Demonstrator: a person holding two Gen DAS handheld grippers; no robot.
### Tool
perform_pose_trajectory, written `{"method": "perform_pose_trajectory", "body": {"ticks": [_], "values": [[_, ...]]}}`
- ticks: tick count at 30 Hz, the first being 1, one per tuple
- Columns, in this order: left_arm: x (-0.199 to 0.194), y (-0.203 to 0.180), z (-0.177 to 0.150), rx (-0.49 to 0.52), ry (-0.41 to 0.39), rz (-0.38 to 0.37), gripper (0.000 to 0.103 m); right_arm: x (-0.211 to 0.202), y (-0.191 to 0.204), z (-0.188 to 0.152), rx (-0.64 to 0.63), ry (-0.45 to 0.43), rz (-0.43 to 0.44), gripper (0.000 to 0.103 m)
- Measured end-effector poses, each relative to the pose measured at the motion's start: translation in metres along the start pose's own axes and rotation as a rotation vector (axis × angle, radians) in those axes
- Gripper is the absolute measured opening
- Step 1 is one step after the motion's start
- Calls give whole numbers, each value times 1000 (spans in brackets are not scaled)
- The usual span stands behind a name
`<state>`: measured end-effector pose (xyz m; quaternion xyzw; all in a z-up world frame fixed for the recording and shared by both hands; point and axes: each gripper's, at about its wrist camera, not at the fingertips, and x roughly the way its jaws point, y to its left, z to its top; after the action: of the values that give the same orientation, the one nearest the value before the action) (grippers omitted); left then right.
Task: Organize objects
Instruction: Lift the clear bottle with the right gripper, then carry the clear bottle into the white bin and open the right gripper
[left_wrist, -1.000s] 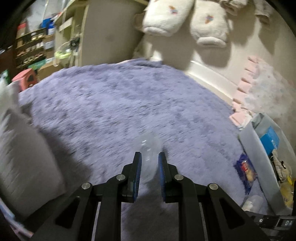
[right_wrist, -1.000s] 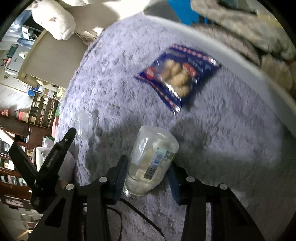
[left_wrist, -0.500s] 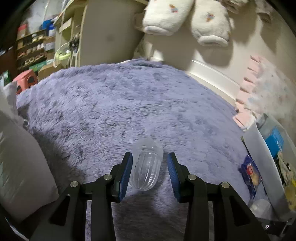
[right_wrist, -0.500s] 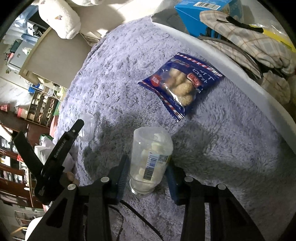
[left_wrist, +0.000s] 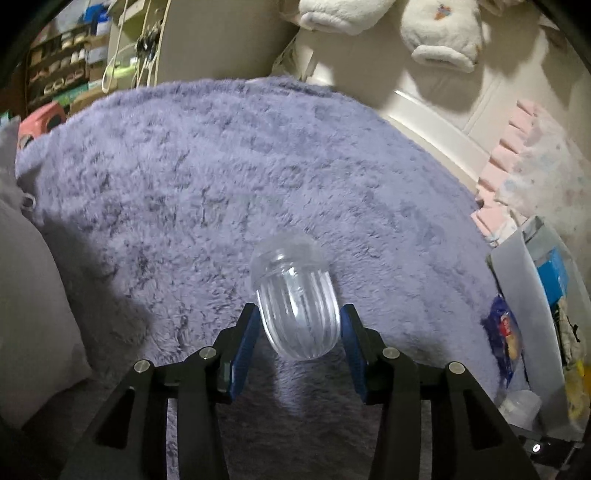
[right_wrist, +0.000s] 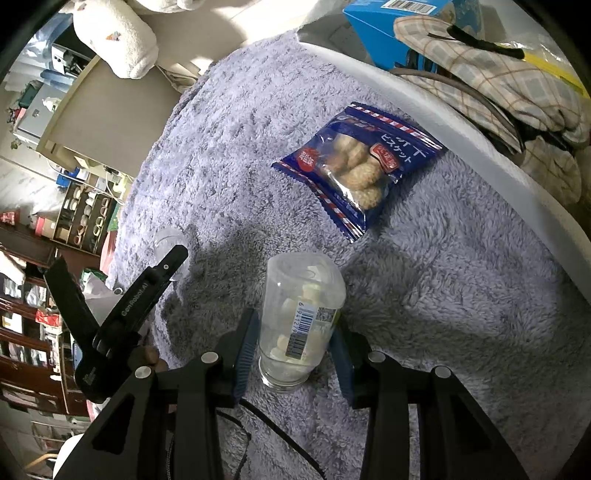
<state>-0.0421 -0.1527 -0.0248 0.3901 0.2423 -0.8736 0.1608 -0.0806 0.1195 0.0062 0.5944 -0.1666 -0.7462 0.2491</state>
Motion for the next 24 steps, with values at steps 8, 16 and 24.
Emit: {"method": "perform_pose_trajectory", "body": {"ticks": [8,16,24], "values": [[-2,1,0,-33,-17,-21,41,-3,0,1,4,-11,3,37],[-44,-66,-5,164,-99,-102,42,-38,4,4,-1,-149,67,34],[-99,-170,-42,447,-167,-330,42,-160,-3,-4,24,-565,-6,34]]}}
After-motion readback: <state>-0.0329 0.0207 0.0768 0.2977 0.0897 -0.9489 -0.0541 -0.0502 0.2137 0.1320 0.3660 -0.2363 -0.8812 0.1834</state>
